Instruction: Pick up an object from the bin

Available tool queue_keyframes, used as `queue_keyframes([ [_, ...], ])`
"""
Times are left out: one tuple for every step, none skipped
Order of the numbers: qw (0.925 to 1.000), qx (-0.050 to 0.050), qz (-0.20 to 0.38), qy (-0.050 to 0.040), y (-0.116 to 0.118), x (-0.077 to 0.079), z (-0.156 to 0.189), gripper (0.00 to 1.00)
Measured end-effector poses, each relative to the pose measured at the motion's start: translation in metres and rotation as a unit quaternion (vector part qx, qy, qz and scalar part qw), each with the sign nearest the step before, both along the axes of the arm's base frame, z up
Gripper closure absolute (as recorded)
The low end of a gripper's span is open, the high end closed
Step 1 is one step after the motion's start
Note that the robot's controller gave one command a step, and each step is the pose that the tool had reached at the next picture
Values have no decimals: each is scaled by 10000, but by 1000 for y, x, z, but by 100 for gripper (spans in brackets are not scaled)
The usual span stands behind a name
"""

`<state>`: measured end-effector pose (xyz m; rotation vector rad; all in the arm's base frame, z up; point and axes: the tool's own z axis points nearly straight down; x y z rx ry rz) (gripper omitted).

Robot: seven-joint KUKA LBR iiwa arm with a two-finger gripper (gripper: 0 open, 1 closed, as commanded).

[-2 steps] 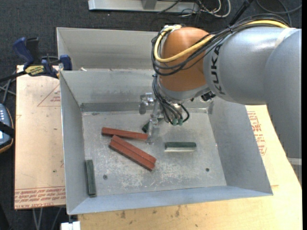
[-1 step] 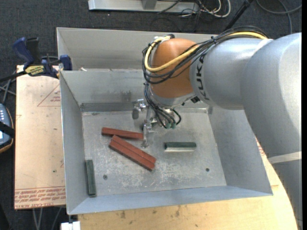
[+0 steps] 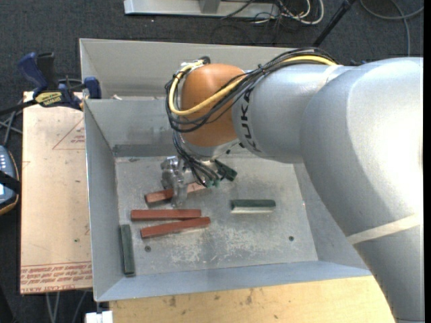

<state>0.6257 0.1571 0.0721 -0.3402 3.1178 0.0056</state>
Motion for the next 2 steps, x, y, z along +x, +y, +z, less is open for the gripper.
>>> queue_keyframes([
  [10000,1,-3,0,0,0,0,100],
  [9999,-11,129,9,23,-11,123,100],
])
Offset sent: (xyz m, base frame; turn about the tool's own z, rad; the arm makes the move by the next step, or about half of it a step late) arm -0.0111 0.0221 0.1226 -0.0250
